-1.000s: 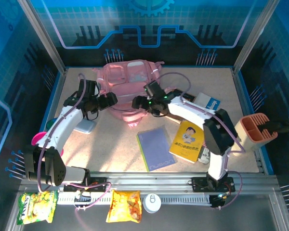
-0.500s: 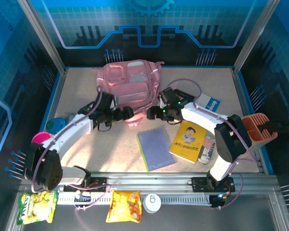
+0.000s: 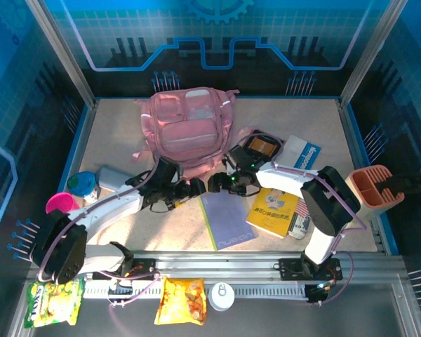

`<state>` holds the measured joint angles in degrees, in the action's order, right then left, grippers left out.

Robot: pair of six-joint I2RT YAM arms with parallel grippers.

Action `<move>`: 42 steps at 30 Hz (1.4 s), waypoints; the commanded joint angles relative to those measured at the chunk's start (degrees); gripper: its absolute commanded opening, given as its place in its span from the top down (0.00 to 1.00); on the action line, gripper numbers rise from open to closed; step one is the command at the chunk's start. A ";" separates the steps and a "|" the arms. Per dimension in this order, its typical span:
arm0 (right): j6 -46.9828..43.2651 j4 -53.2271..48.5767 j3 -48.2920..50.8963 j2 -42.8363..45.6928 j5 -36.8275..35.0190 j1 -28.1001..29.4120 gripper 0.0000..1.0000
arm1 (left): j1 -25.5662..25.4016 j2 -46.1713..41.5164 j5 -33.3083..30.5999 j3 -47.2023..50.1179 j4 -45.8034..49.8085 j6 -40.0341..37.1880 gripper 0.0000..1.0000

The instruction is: Pack the student bag

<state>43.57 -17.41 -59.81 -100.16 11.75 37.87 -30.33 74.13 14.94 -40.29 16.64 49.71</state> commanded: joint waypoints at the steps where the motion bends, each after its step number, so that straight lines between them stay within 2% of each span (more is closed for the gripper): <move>1: 1.90 1.11 0.94 -1.69 -2.15 -0.62 0.22 | -1.62 3.02 2.08 0.90 -2.71 4.00 0.12; 11: 4.62 2.31 1.50 -5.08 -8.60 -2.66 0.24 | -4.38 9.24 2.80 0.49 -5.79 7.65 0.32; 16: 4.05 2.85 -2.65 -6.59 -7.89 -4.52 0.29 | -4.56 11.57 2.37 -0.59 -5.57 8.20 0.37; 19: 2.27 2.35 -4.07 -4.73 -6.82 -4.51 0.32 | -4.52 12.96 1.97 -2.38 -4.15 7.27 0.40; 28: 0.83 -0.68 4.12 3.95 -5.96 -4.38 0.38 | -5.28 15.99 3.21 -3.23 -6.28 7.38 0.56; 42: 1.63 -1.38 6.35 0.17 -2.49 -4.47 0.38 | -5.96 19.25 4.69 -3.64 -8.33 6.43 0.56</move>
<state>45.41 -17.19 -54.06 -97.86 7.14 33.56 -35.44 91.90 17.50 -42.72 9.50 56.90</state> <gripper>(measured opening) 0.623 0.433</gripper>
